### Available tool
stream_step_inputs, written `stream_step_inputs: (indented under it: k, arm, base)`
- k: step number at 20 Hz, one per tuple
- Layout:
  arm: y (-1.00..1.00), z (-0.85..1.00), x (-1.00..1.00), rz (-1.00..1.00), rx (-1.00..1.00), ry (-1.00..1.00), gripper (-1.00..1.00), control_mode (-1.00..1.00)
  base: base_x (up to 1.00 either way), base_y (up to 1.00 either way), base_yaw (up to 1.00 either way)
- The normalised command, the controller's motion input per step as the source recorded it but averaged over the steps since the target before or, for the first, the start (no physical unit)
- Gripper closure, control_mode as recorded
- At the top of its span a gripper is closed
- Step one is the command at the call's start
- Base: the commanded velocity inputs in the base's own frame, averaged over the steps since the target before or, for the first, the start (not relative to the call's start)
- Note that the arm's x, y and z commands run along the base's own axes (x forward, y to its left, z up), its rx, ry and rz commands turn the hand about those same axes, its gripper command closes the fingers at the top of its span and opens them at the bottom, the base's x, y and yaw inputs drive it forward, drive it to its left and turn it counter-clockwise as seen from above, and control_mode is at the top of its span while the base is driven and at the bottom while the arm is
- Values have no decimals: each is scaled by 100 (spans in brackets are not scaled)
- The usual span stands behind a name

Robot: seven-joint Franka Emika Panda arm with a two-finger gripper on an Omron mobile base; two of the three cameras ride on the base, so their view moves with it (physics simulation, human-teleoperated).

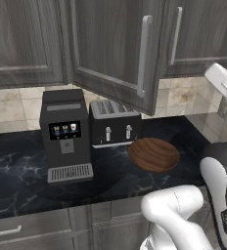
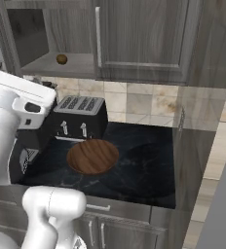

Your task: Open the cabinet. Pick the kiwi and banana from the cabinet and place them into the bowl. Then close the cabinet.

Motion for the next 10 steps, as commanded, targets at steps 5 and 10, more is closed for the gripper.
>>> stream_step_inputs:
  k: [5,10]
  arm:
    - [-64,-31,6,45,11,13,-100,-100]
    - [-33,-35,51,38,11,14,-100,-100]
  base:
    - [0,0,0]
    - [0,0,0]
